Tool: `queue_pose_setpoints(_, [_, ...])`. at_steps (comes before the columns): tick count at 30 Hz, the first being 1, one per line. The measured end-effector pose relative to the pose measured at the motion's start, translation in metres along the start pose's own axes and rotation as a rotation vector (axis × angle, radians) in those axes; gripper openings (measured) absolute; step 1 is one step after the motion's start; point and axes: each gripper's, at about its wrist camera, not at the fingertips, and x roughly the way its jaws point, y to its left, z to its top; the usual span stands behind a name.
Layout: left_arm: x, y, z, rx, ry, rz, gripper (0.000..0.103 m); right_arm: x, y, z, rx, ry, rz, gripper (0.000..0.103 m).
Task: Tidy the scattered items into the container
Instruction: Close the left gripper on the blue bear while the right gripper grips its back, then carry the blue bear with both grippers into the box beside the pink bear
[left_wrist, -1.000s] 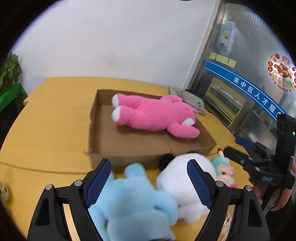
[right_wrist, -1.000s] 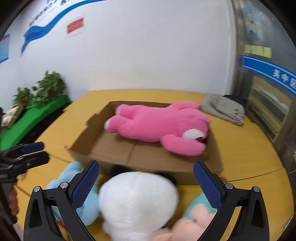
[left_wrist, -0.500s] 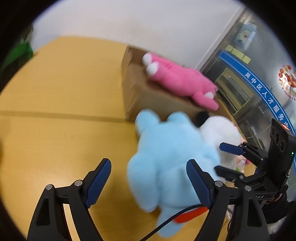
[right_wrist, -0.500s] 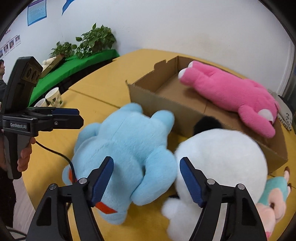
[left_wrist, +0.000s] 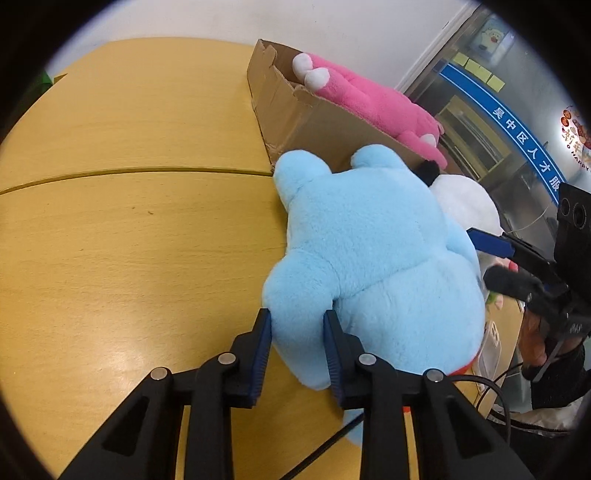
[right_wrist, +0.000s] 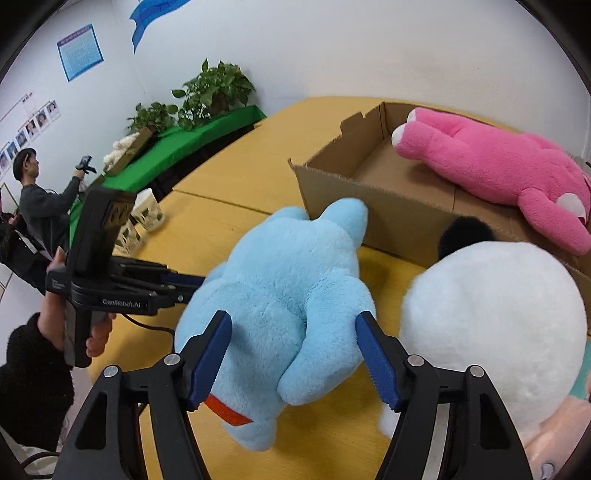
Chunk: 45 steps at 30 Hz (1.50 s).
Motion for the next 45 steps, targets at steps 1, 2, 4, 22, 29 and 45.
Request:
queue_pose_setpoints(1, [0.000, 0.001, 0.000, -0.006, -0.001, -0.004, 0.027, -0.001, -0.002, 0.001, 0.002, 0.004, -0.016, 0.073])
queue_pose_setpoints(2, [-0.001, 0.002, 0.000, -0.011, -0.002, -0.008, 0.027, 0.000, -0.006, 0.001, 0.007, 0.017, -0.044, 0.073])
queue_pose_setpoints(4, [0.000, 0.001, -0.001, -0.014, 0.000, -0.009, 0.027, 0.003, -0.014, 0.001, 0.018, 0.046, -0.096, 0.068])
queue_pose_setpoints(22, [-0.010, 0.013, -0.012, -0.047, -0.026, 0.017, 0.028, 0.038, 0.004, -0.006, 0.023, 0.125, -0.088, 0.049])
queue_pose_setpoints(29, [-0.004, -0.006, -0.001, -0.014, -0.040, 0.033, 0.023, 0.062, -0.009, -0.016, 0.076, 0.201, -0.076, 0.025])
queue_pose_setpoints(45, [-0.090, -0.101, 0.126, 0.246, -0.313, 0.053, 0.023, -0.053, -0.031, 0.086, 0.017, -0.162, -0.154, 0.022])
